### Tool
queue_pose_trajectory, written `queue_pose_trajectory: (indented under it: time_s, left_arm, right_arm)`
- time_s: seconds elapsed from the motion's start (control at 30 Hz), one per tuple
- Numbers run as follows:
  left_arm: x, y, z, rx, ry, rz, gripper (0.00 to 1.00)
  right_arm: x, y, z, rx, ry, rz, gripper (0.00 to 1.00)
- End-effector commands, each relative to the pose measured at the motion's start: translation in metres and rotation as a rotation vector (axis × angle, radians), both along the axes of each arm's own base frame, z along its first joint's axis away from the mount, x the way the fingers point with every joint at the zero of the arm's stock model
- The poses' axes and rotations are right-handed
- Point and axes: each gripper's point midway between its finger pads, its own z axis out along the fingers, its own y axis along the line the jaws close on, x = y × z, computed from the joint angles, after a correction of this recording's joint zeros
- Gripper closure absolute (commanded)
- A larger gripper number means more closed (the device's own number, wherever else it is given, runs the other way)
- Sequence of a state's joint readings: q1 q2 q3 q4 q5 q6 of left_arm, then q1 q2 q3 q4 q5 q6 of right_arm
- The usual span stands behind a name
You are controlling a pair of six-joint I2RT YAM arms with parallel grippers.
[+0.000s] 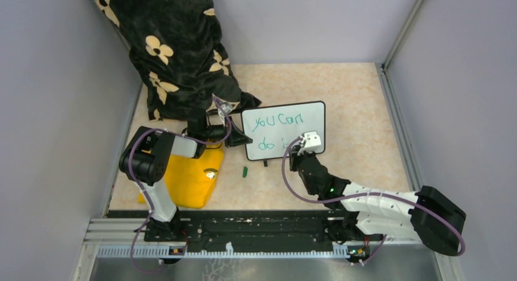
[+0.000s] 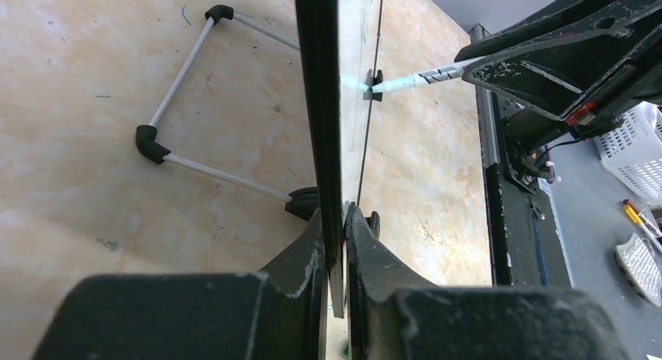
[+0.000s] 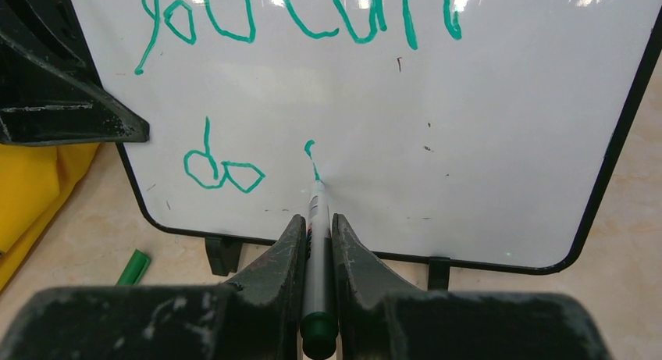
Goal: Write a sentence on the whiteboard
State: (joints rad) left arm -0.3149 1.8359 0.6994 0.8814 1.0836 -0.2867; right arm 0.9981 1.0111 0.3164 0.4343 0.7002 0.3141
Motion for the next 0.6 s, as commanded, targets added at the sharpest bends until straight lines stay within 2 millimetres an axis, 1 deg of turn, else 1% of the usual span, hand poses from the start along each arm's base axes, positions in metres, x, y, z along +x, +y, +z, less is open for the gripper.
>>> queue_pose_trajectory:
  time_s: [0.0,0.33,0.5,0.57]
  left_arm:
    - [0.002,-0.002,-0.023,0.069,0.002,0.033,1.00]
    - [0.002,-0.002,-0.023,0.069,0.003,0.034,1.00]
    - [0.001,-0.002,-0.024,0.070,0.004,0.033,1.00]
    - [0.001,-0.002,-0.023,0.070,0.002,0.033,1.00]
  right_arm:
    - [0.010,0.000,0.024,0.052,-0.048,-0.046,1.00]
    - [0.007,-0.017,0.020,0.047,-0.043,-0.087,1.00]
    - [0.008,-0.014,0.021,0.053,-0.041,-0.075,1.00]
    - [0.008,-0.011,0.024,0.063,-0.044,-0.061,1.00]
